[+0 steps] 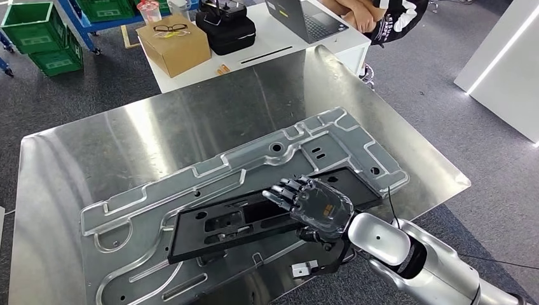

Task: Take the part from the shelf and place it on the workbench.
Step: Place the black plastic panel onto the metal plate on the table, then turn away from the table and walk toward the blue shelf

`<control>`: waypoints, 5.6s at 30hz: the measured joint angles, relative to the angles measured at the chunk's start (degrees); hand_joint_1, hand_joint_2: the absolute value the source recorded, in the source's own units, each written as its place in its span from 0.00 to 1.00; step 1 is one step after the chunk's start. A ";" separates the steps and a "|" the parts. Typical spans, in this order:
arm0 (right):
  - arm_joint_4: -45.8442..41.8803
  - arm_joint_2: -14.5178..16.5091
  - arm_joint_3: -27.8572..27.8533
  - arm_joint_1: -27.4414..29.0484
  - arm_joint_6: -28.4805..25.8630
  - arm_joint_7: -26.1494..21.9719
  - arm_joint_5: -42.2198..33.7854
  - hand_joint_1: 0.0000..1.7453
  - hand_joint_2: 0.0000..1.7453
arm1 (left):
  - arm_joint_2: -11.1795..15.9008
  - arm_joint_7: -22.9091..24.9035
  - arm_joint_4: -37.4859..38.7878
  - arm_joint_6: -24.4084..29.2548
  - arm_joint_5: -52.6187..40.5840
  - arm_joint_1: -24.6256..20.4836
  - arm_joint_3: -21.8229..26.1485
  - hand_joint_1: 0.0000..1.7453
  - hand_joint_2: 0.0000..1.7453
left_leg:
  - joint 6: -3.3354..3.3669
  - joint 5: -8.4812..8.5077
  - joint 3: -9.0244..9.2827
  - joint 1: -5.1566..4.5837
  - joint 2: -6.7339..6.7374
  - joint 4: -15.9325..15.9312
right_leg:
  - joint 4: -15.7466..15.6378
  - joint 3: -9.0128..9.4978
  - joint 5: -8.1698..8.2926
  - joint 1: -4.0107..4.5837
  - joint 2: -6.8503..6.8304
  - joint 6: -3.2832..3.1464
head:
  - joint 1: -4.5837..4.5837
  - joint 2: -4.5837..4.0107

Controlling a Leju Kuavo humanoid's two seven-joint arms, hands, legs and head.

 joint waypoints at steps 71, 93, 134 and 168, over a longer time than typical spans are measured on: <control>1.25 -2.27 2.38 -3.40 0.46 -0.56 -1.03 0.00 0.00 | 0.84 -0.90 0.01 -0.38 0.14 -0.83 0.02 0.00 0.00 | 2.17 -1.17 4.49 0.03 1.45 -3.07 | 5.52 -8.14 0.64 0.15 -0.30 0.96 | 0.06 0.00; -0.08 -4.09 2.28 -2.58 0.21 -0.14 -1.11 0.00 0.00 | 1.51 -1.48 0.49 -0.25 0.00 -0.85 0.04 0.00 0.00 | -3.61 -4.09 0.88 1.98 1.24 8.26 | -0.57 -5.09 5.52 -0.99 -0.99 -0.17 | -0.15 0.01; -1.09 -4.38 2.07 -1.22 -0.04 0.50 0.21 0.00 0.00 | 1.72 -2.32 0.94 -0.55 -0.03 -1.00 -0.11 0.00 0.00 | 1.22 -2.68 4.39 1.01 1.68 -1.80 | 12.94 -12.02 -1.26 -0.40 -0.81 1.91 | -0.01 0.01; -3.51 -6.66 -0.27 0.12 0.68 0.22 1.90 0.00 0.00 | 1.63 -3.50 0.26 -1.79 -0.14 -0.82 -0.22 0.00 0.00 | 0.13 1.77 1.55 2.35 -0.66 -3.27 | 8.62 -4.21 -2.06 -1.58 -0.17 3.00 | -0.07 0.01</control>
